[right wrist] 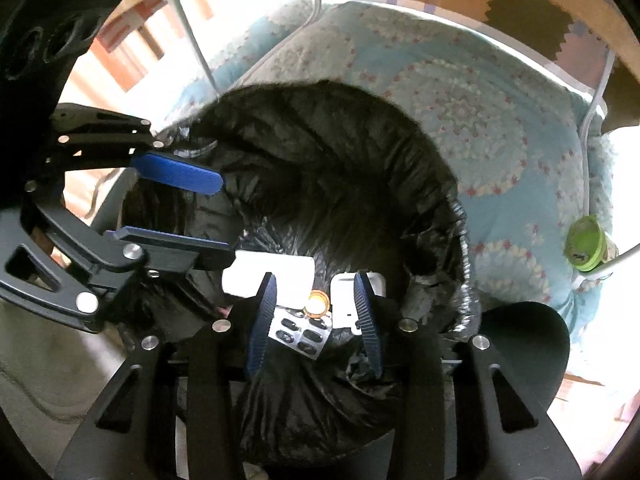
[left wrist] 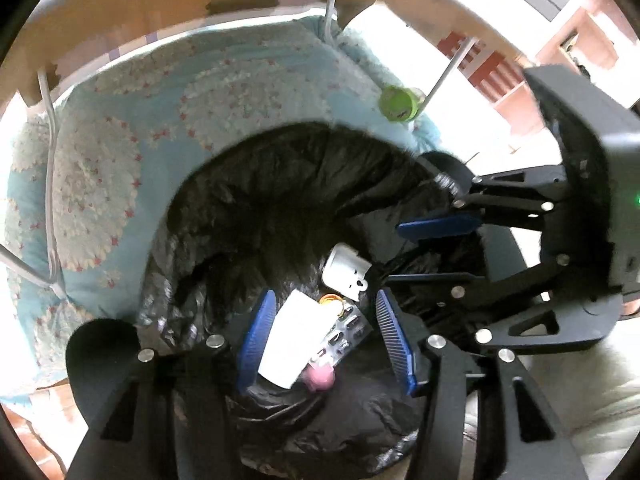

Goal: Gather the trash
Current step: 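Open both grippers to drop the pig and cap into the bin, then move both open grippers back toward the yellow tape roll and white card, then grasp the white card with the left gripper while the right gripper grasps the yellow tape roll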

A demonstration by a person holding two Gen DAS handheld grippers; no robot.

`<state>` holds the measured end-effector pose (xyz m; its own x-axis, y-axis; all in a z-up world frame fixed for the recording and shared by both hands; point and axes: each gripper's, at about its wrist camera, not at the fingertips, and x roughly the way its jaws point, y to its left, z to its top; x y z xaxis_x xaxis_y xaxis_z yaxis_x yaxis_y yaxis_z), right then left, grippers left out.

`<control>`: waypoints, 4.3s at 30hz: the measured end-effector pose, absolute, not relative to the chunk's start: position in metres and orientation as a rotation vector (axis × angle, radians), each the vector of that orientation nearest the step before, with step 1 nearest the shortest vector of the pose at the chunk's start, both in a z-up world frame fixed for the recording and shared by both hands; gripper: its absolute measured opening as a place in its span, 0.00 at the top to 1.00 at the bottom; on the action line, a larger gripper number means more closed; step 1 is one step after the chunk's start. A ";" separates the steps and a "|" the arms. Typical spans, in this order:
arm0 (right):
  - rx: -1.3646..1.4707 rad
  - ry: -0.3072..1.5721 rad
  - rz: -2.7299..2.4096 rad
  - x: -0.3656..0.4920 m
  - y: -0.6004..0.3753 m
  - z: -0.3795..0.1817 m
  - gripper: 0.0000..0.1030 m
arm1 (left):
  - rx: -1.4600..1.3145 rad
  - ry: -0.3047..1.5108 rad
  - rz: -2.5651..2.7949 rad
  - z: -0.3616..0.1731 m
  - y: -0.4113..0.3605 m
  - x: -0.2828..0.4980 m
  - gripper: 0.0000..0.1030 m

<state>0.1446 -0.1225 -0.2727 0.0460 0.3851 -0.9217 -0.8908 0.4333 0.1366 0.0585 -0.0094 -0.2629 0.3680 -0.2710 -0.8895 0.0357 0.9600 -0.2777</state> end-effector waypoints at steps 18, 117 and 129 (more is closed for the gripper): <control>-0.369 0.859 1.100 0.164 -0.140 -0.152 0.54 | -0.084 0.893 -0.153 -0.137 0.017 0.056 0.51; -0.096 0.671 0.820 0.390 -0.033 -0.091 0.62 | -0.291 0.845 0.186 -0.131 0.179 0.323 0.77; -0.122 0.682 0.843 0.365 -0.055 -0.083 0.62 | -0.250 0.773 0.156 -0.093 0.160 0.269 0.77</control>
